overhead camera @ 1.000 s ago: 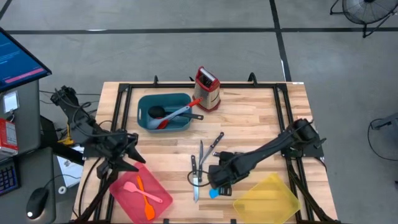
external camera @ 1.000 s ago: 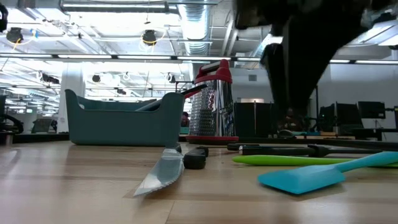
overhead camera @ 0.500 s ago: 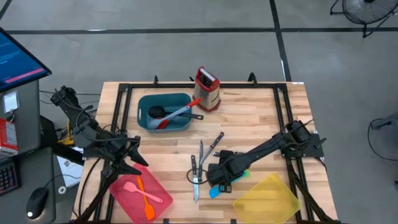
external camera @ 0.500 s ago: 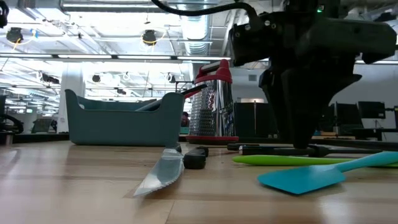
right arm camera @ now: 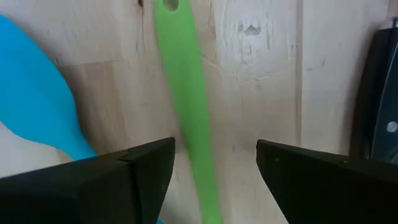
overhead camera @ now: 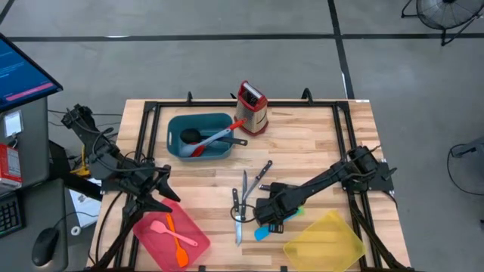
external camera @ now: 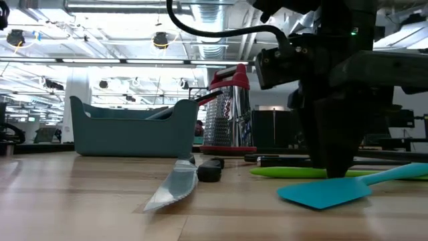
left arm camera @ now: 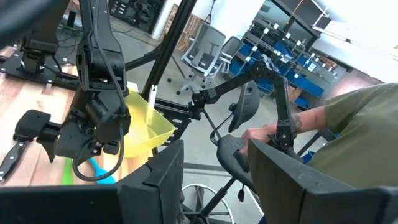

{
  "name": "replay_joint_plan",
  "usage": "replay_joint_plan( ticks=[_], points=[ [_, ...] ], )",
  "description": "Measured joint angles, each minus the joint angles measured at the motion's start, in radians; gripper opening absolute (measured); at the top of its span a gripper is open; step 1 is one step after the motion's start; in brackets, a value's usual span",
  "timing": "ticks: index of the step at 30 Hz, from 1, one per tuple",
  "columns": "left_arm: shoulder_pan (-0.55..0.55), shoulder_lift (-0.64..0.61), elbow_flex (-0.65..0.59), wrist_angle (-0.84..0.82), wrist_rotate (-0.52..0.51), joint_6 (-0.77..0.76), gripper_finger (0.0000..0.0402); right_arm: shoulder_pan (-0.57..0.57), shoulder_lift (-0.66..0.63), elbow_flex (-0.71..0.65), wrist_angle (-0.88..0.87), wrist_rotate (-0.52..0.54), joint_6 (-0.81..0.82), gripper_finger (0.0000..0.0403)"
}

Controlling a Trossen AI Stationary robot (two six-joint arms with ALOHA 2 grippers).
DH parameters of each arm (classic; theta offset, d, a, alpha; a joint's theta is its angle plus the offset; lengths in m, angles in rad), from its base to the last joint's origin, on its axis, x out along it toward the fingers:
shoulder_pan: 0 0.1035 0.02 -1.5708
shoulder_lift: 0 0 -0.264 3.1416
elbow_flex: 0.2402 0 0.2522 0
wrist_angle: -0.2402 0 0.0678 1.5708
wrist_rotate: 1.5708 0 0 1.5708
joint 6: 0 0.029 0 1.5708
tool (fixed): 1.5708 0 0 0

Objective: Pick & Place Kitchen Items
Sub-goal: Put the green spatula into the pink bin

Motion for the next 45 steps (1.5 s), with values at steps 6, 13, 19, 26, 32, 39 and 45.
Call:
replay_joint_plan(
  ticks=[6, 13, 19, 26, 32, 39, 45],
  points=[
    [0.0, 0.0, 0.0, 0.0, 0.0, 0.001, 0.0159, 0.0, 0.0, -0.004, 0.007, -0.002, -0.003, 0.0197],
    [0.0, 0.0, 0.0, 0.0, 0.0, 0.001, 0.0159, -0.018, 0.0, -0.005, 0.01, -0.051, -0.011, 0.0075],
    [0.0, 0.0, -0.001, 0.0, 0.0, 0.001, 0.0159, -0.031, -0.004, -0.006, 0.013, -0.064, -0.002, 0.0006],
    [0.0, 0.0, -0.001, 0.0, 0.0, 0.001, 0.0159, -0.038, -0.005, 0.016, 0.01, -0.057, 0.007, 0.0003],
    [0.0, 0.0, -0.001, 0.0, 0.0, 0.001, 0.0159, -0.043, -0.003, 0.048, 0.015, -0.029, 0.003, 0.0001],
    [0.0, 0.0, -0.001, 0.0, 0.001, 0.001, 0.0159, -0.047, -0.003, 0.08, 0.013, -0.043, 0.0, 0.0005],
    [0.0, 0.0, -0.001, 0.0, 0.001, 0.001, 0.0159, -0.058, -0.004, 0.086, 0.089, -0.05, -0.039, 0.0086]
  ],
)
